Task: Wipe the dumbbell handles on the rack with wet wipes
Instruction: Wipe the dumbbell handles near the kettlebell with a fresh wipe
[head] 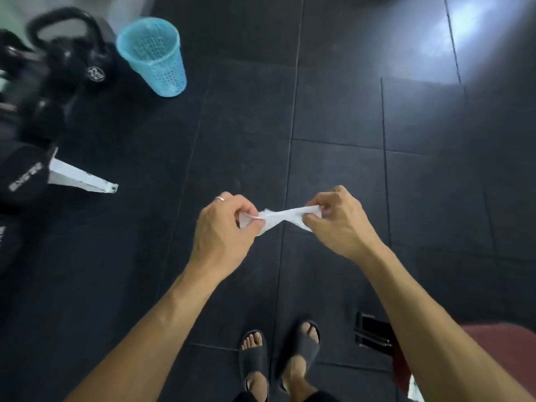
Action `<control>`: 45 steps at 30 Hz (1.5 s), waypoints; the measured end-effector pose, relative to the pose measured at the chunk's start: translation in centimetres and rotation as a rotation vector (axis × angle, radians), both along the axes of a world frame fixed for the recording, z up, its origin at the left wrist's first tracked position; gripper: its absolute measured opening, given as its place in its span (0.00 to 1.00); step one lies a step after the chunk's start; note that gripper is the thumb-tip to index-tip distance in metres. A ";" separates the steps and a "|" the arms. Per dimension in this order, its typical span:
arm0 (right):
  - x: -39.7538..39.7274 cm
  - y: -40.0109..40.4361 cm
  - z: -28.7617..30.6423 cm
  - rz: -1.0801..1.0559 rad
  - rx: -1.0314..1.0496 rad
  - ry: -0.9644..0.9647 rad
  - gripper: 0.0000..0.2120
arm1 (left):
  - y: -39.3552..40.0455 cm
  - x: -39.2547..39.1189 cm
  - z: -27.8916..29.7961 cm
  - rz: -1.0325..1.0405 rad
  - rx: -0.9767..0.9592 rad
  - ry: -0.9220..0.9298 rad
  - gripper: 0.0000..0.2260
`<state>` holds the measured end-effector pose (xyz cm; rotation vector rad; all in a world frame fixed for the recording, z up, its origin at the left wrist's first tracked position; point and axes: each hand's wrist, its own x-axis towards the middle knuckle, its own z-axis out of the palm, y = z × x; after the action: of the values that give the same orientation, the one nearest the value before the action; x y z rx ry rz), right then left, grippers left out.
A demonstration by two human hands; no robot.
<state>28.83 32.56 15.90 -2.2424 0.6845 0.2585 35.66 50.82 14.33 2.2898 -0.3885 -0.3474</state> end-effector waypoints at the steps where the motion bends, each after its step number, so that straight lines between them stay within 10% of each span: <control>1: 1.9 0.2 0.5 -0.027 0.121 -0.001 0.07 | 0.7 1.6 -0.1 0.041 -0.003 0.080 0.06; 7: 14.4 2.1 -0.9 -0.035 0.580 0.020 0.11 | 4.1 11.2 0.0 0.287 -0.522 0.769 0.11; 14: 28.1 2.6 -3.3 0.163 0.694 0.018 0.07 | 6.3 20.8 -0.9 0.423 -0.381 0.528 0.08; 20: 39.4 5.3 -2.0 0.320 1.073 0.105 0.23 | 9.1 29.0 -0.1 0.632 -0.605 0.485 0.09; 24: 48.3 8.4 -1.0 0.485 0.927 0.061 0.25 | 12.4 35.6 0.7 0.672 -0.667 0.394 0.24; 27: 55.4 10.4 -0.4 0.549 0.889 0.109 0.08 | 15.2 41.7 0.9 0.606 -0.690 0.422 0.17; 29: 59.5 11.9 -0.4 0.526 0.876 0.144 0.18 | 16.5 45.3 1.0 0.618 -0.765 0.458 0.12; 34: 67.0 16.3 -2.1 0.525 0.299 -0.193 0.10 | 16.6 53.4 0.3 0.803 -0.266 0.226 0.08; 38: 71.5 18.6 -3.9 0.589 0.185 -0.428 0.16 | 15.2 59.2 -1.5 0.919 -0.280 0.312 0.14; 45: 81.2 20.2 -9.4 1.134 0.271 -0.634 0.12 | 15.3 68.6 -4.7 1.285 -0.973 0.563 0.10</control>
<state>110.07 52.77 6.48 -2.0278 -0.9357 0.1387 104.21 66.16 9.62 1.0421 0.9755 -0.0622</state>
